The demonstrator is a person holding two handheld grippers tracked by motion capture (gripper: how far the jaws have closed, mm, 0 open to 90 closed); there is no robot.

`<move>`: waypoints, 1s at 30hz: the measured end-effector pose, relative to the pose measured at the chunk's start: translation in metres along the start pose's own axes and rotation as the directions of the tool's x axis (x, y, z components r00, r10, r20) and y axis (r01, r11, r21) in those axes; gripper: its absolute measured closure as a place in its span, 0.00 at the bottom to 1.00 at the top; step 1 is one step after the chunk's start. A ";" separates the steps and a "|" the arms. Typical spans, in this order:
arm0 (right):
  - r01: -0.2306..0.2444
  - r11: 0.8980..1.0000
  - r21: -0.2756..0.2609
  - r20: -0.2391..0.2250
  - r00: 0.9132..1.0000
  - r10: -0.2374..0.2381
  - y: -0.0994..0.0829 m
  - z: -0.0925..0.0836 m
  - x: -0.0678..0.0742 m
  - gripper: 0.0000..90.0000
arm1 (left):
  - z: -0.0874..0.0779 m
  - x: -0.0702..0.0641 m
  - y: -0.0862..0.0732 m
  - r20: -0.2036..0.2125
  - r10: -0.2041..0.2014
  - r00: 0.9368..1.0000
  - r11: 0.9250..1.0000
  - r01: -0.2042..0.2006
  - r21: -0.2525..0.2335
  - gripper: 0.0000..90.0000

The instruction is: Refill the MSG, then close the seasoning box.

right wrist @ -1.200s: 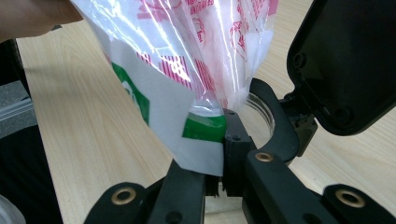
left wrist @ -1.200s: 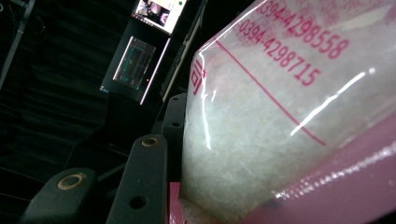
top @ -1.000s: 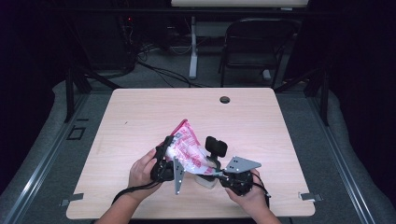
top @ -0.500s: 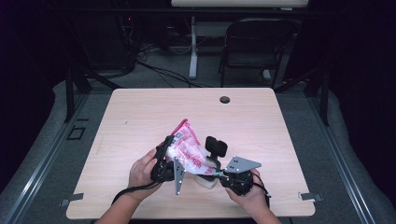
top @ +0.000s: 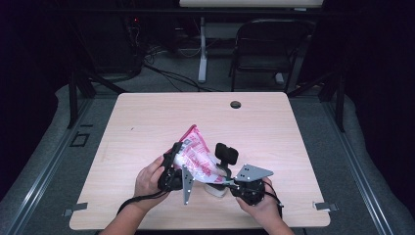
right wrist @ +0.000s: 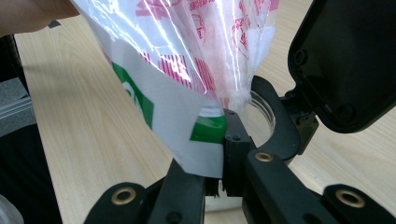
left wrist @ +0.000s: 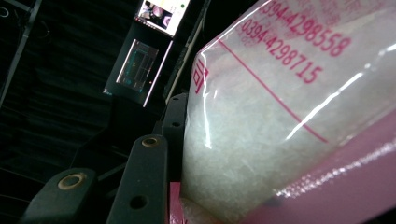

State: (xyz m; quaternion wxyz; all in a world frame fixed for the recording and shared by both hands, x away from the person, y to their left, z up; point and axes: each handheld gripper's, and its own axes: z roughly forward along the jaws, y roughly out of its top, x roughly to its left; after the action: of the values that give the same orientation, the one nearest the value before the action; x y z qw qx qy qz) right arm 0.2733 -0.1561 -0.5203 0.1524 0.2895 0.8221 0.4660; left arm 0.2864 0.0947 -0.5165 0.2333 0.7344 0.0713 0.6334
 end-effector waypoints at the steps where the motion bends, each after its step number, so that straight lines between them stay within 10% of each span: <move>1: 0.000 1.000 -0.001 0.000 1.000 0.000 0.000 0.000 0.000 0.98 | 0.000 0.000 0.000 0.000 0.002 1.000 1.000 -0.002 0.000 0.75; 30: -0.001 1.000 0.001 0.000 1.000 0.001 -0.001 0.000 -0.001 0.98 | -0.001 0.000 0.001 -0.019 0.028 0.999 1.000 -0.028 -0.005 0.74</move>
State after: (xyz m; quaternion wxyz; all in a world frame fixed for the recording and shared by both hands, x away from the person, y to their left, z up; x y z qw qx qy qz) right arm 0.2736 -0.1571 -0.5209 0.1521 0.2900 0.8221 0.4657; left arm 0.2856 0.0937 -0.5162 0.2257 0.7286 0.0613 0.6438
